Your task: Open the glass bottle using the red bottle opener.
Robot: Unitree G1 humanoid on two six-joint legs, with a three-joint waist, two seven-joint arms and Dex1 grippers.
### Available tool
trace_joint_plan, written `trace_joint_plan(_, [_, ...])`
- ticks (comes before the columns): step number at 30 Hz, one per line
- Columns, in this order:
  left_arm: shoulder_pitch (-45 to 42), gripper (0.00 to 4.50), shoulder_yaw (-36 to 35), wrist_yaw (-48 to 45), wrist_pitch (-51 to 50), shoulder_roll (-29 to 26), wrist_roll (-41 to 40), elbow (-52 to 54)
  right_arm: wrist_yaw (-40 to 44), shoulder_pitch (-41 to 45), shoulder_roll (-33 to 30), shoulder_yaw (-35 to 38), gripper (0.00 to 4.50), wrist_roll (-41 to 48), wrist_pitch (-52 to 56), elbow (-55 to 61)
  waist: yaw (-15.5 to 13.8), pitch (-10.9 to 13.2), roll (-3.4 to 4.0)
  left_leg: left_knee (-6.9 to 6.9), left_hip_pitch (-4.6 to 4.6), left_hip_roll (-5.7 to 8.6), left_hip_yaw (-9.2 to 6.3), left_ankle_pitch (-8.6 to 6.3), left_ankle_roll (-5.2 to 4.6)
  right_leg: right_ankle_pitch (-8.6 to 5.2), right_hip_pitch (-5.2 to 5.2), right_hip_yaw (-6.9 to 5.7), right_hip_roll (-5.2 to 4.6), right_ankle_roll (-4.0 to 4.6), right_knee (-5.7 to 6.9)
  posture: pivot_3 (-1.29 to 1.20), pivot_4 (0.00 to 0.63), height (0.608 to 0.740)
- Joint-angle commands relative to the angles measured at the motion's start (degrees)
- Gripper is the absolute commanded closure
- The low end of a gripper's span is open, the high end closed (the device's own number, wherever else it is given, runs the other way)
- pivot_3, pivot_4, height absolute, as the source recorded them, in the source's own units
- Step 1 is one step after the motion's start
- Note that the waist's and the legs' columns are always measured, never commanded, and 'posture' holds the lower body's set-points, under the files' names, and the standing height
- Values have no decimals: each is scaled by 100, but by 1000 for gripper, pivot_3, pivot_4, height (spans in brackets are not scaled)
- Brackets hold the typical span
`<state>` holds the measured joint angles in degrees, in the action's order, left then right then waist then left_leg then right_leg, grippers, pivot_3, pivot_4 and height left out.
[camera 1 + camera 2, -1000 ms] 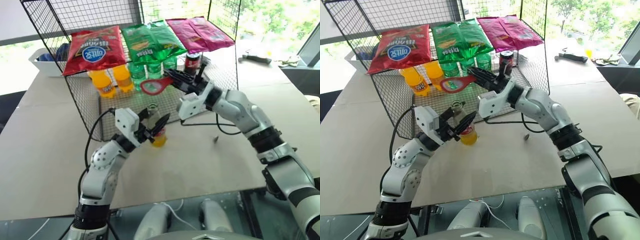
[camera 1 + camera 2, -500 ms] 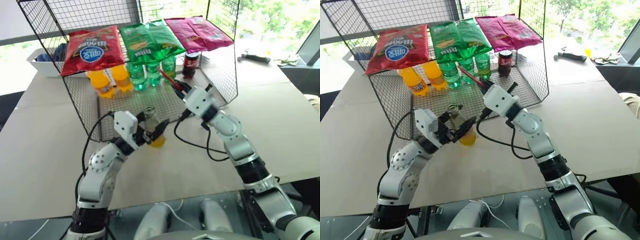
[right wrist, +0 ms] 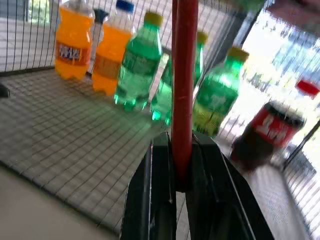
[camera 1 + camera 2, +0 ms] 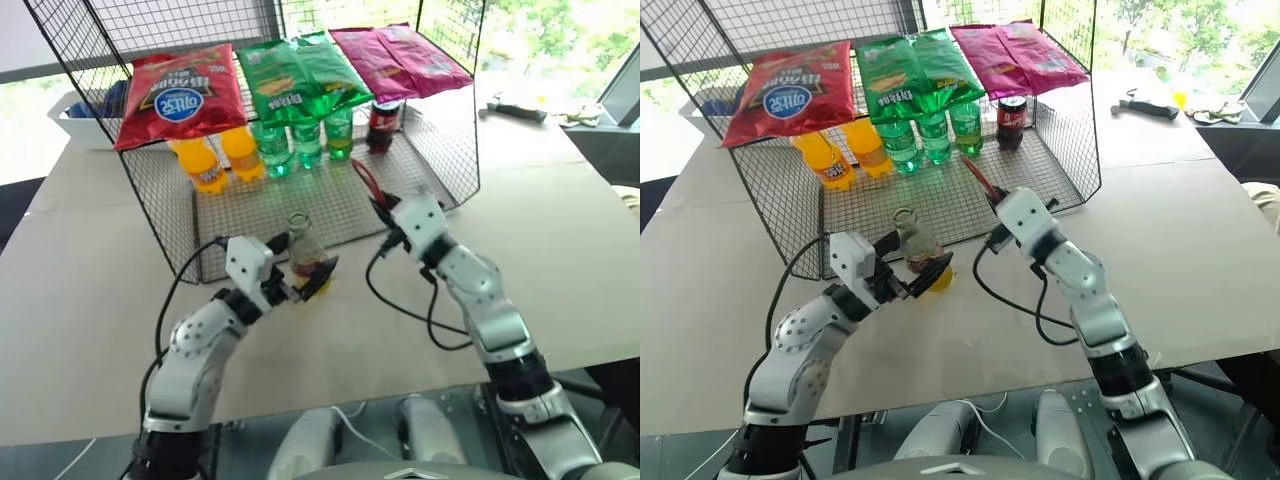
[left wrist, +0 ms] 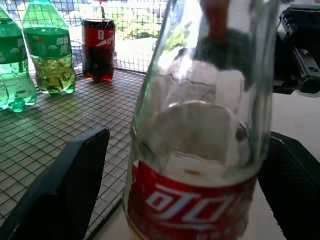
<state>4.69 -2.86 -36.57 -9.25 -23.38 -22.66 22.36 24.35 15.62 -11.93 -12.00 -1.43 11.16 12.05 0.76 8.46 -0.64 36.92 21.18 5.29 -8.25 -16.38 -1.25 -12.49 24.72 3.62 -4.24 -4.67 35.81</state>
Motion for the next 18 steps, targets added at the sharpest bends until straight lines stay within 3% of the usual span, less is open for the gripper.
trace_joint_plan(1, [610,37,-402,-13,22,-163,-161,581,101,-510,-198,337,4500,398,780,855,4,4,2,-3,0,0,4,0,0,0,1,5,0,0,-2,0,150,740])
trace_joint_plan(4, [1294,37,-583,-114,118,-253,-201,800,254,-982,-458,510,4500,738,1649,1345,-2,6,1,2,-2,-2,8,0,0,0,-1,6,0,-1,3,0,150,740])
trace_joint_plan(5, [1521,0,-665,-140,194,-243,-211,776,326,-1113,-570,556,3626,848,1918,1494,-4,6,1,2,-6,-3,8,0,0,1,-4,6,0,-1,4,0,150,740])
trace_joint_plan(6, [1778,0,-692,-199,363,-286,-43,640,483,-1305,-735,636,3399,1068,2240,1691,-8,6,1,2,-6,-3,8,-1,0,1,-5,5,0,-1,5,0,150,740])
trace_joint_plan(10, [2184,0,-730,-271,669,-303,176,336,863,-1786,-1291,911,1678,1523,2687,2113,-41,14,1,9,-15,-6,6,-8,-14,0,-25,-6,0,-1,3,0,150,740])
trace_joint_plan(11, [2210,0,-755,-185,689,-270,209,329,949,-1885,-1413,1004,1044,1620,2693,2168,-46,16,-1,20,-15,-6,3,-14,-23,0,-33,-12,-1,-2,3,0,150,740])
trace_joint_plan(12, [2227,0,-787,-56,660,-227,249,326,1054,-2004,-1542,1110,776,1692,2634,2198,-47,21,-8,25,-16,-6,0,-14,-24,-1,-37,-18,-2,-3,3,0,150,740])
trace_joint_plan(13, [2234,0,-834,99,616,-185,319,320,1146,-2188,-1623,1306,121,1769,2464,2179,-53,21,-8,34,-47,-9,-7,-16,-26,-2,-75,-29,-2,-6,-1,0,150,740])
trace_joint_plan(18, [2316,0,-848,382,539,-146,536,384,1528,-2865,-1750,1731,54,1839,1246,1893,-87,22,-10,34,-46,-10,-18,-17,-26,-2,-82,-45,-3,-5,-10,0,150,740])
